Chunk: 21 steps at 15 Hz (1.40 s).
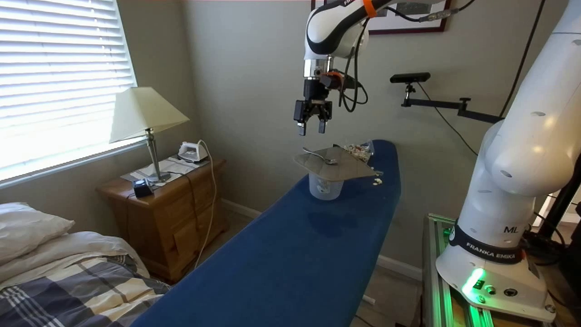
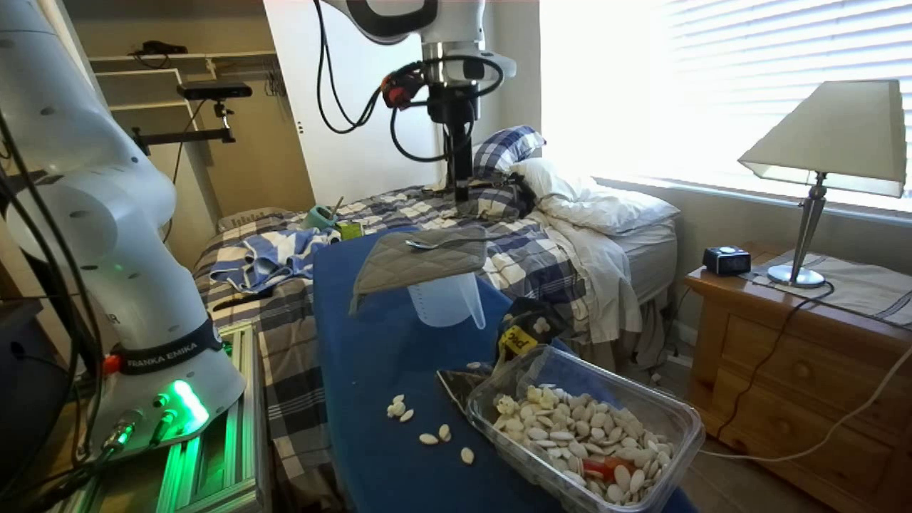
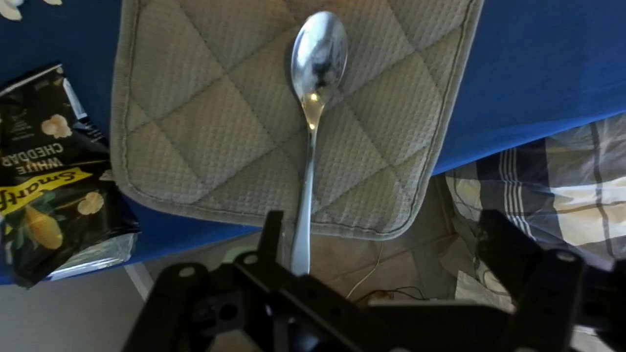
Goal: Put the mat on top of the jug
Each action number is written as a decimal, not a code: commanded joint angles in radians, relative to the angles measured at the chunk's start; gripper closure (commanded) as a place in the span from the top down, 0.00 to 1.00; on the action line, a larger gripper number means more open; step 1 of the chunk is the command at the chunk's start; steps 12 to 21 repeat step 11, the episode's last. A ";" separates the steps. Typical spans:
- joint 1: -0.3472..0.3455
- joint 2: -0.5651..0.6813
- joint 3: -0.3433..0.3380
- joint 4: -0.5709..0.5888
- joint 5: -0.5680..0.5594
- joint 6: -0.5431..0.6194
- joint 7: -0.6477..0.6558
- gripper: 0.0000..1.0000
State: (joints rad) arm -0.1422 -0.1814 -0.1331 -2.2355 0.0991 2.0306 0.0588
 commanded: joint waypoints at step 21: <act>-0.024 -0.176 -0.008 -0.017 -0.036 -0.066 0.024 1.00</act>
